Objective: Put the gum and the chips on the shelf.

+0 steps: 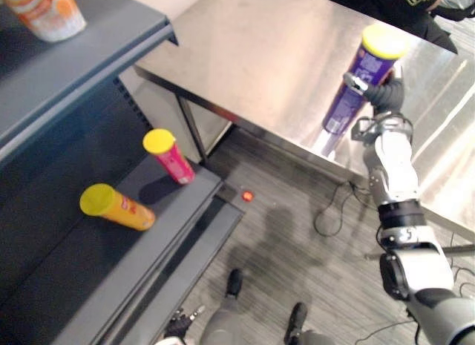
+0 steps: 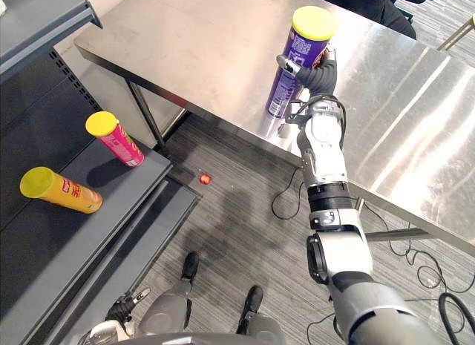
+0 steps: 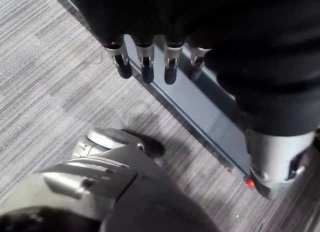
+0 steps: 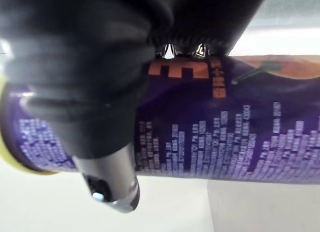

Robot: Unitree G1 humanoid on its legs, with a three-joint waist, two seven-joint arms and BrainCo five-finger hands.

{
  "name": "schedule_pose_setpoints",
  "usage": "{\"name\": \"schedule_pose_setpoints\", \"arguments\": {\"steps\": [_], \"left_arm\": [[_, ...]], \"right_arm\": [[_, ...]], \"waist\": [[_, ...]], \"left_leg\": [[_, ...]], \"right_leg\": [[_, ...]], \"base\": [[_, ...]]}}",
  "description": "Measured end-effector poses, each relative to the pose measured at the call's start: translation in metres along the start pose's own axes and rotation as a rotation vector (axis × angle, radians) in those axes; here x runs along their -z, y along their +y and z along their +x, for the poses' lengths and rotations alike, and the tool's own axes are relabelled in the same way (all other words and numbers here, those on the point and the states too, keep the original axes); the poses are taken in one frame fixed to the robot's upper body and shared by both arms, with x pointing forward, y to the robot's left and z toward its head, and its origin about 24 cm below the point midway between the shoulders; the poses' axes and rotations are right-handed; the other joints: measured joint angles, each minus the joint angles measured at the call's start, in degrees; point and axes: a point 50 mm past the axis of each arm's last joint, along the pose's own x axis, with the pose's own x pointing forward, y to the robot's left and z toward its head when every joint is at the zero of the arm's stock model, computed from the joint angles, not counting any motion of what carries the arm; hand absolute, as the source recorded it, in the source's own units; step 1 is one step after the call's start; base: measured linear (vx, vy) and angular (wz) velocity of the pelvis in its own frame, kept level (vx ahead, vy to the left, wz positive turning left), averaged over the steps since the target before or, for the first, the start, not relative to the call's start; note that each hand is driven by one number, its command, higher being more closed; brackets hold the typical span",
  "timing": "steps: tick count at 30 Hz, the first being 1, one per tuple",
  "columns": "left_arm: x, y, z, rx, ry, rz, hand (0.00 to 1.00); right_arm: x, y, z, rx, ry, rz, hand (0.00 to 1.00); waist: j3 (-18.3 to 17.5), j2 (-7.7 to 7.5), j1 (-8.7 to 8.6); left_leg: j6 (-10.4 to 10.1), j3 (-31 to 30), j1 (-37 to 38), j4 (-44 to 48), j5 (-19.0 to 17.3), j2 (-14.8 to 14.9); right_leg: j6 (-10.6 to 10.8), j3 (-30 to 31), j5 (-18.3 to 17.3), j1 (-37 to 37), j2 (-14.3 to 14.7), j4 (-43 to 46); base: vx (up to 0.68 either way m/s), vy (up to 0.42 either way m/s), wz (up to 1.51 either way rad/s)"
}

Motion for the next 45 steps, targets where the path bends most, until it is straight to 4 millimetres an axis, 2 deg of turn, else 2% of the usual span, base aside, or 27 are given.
{"name": "schedule_pose_setpoints", "arguments": {"steps": [5, 10, 13, 14, 17, 22, 31, 37, 38, 39, 40, 42, 43, 44, 45], "left_arm": [[0.000, 0.000, 0.000, 0.000, 0.001, 0.005, 0.00], [0.002, 0.001, 0.000, -0.009, 0.013, -0.005, 0.00], [0.006, 0.004, -0.002, -0.017, 0.025, -0.013, 0.00], [0.010, 0.006, -0.003, -0.024, 0.038, -0.017, 0.00], [0.016, 0.009, -0.005, -0.035, 0.056, -0.027, 0.00], [0.024, 0.013, -0.007, -0.044, 0.081, -0.005, 0.00], [0.032, 0.015, -0.010, -0.045, 0.107, -0.003, 0.00], [0.040, 0.017, -0.013, -0.048, 0.131, -0.005, 0.00], [0.040, 0.017, -0.013, -0.048, 0.131, -0.010, 0.00], [0.034, 0.011, -0.010, -0.024, 0.112, -0.033, 0.00], [0.033, 0.006, -0.010, -0.009, 0.110, -0.058, 0.00], [0.039, 0.001, -0.012, 0.002, 0.128, -0.088, 0.00], [0.045, -0.003, -0.015, 0.007, 0.142, -0.105, 0.00], [0.045, 0.001, -0.015, -0.003, 0.141, -0.111, 0.00], [0.040, 0.004, -0.012, -0.027, 0.132, -0.157, 0.00]], "right_arm": [[0.006, -0.002, -0.021, -0.013, -0.007, 0.012, 1.00], [0.002, -0.008, -0.055, -0.048, -0.053, 0.025, 1.00], [0.001, -0.016, -0.071, -0.051, -0.060, 0.024, 1.00], [0.001, -0.018, -0.076, -0.056, -0.061, 0.024, 1.00], [-0.001, -0.030, -0.090, -0.040, -0.072, 0.037, 1.00], [-0.004, -0.042, -0.101, -0.005, -0.087, 0.038, 1.00], [0.005, -0.055, -0.122, 0.020, -0.042, 0.018, 1.00], [0.018, -0.053, -0.137, 0.054, 0.019, 0.061, 1.00], [0.022, -0.048, -0.140, 0.047, 0.035, 0.076, 1.00], [0.030, -0.032, -0.139, -0.016, 0.067, 0.105, 1.00], [0.032, -0.028, -0.136, -0.028, 0.070, 0.111, 1.00], [0.036, -0.027, -0.135, -0.032, 0.087, 0.113, 1.00], [0.035, -0.025, -0.132, -0.038, 0.082, 0.112, 1.00], [0.034, -0.025, -0.131, -0.034, 0.078, 0.116, 1.00], [0.029, -0.030, -0.125, -0.015, 0.050, 0.104, 1.00]], "waist": [[0.0, -0.01, -0.23], [-0.1, -0.07, -0.59], [-0.7, -0.20, -1.26], [-1.3, -0.40, -1.99], [-2.6, -0.69, -2.39], [-4.7, -0.79, -3.63], [-6.6, -0.56, -4.05], [-7.1, -0.29, -4.60], [-7.0, -0.13, -4.67], [-5.2, 2.38, -4.55], [-4.5, 3.50, -4.30], [-3.7, 5.04, -2.58], [-3.8, 7.09, -1.83], [-4.1, 6.27, -1.93], [-3.9, 5.36, -2.51]], "left_leg": [[0.0, 0.6, 1.0, 0.0, 0.0, 0.1], [-0.2, 2.7, 2.7, 0.0, -0.2, 0.5], [-0.6, 3.2, 3.6, -0.3, -0.6, 0.9], [-0.7, 3.2, 3.6, -0.3, -0.7, 1.0], [-0.8, 3.6, 3.9, -0.3, -0.8, 1.4], [-1.1, 4.7, 4.9, 0.0, -0.9, 1.6], [-1.4, 6.3, 7.4, -0.3, -2.0, 1.7], [-1.4, 5.7, 8.0, 0.0, -2.0, 1.7], [-1.3, 5.0, 7.8, 0.6, -1.9, 1.7], [-2.0, -2.8, 2.0, 6.8, -2.1, 1.7], [-3.0, -5.0, 1.3, 5.8, -1.6, 1.9], [-3.5, -7.2, 1.5, 2.7, -1.7, 2.0], [-6.6, -5.7, 0.1, -0.3, -4.9, 3.6], [-6.9, -1.8, -1.0, -0.2, -8.5, 3.8], [1.1, 10.9, -4.5, 4.8, -10.2, 5.5]], "right_leg": [[0.0, 0.7, 0.0, 0.7, 0.0, 0.1], [0.0, 2.8, 0.0, 1.0, 0.1, 0.4], [-0.1, 3.6, 0.0, 1.5, 0.2, 0.4], [-0.1, 3.6, -0.1, 1.4, 0.2, 0.4], [-0.2, 4.1, -0.1, 1.5, 0.8, 0.3], [-0.2, 5.1, -0.1, 1.8, 0.9, 0.3], [-0.3, 6.8, -0.1, 3.2, 0.8, 0.5], [-0.7, 6.3, -1.4, 3.1, 0.7, 3.3], [-1.0, 5.7, -2.1, 2.8, 0.6, 4.8], [-2.2, -1.1, -3.8, 2.6, 1.1, 7.4], [-2.7, -3.1, -4.7, 2.3, 1.3, 7.5], [-2.5, -5.0, -5.1, 1.8, 1.7, 7.9], [-3.8, -6.4, -4.9, 0.7, 4.2, 9.1], [-5.1, -7.5, -3.7, 0.4, 4.8, 7.5], [-7.0, -12.8, -2.7, 0.1, 3.0, 4.5]], "base": [[0.00, 0.004, -0.06], [-0.03, 0.006, -0.21], [-0.04, 0.000, -0.14], [-0.01, -0.002, -0.03], [0.01, -0.022, -0.09], [0.01, -0.012, -0.10], [-0.01, 0.000, -0.10], [0.00, -0.004, 0.04], [-0.14, -0.092, 1.30], [-0.22, -0.111, 1.63], [-0.28, -0.143, 1.77], [-0.17, -0.121, 0.66], [-0.11, -0.169, 0.73], [-0.14, -0.224, 1.23], [-0.10, -0.101, 1.54]]}}
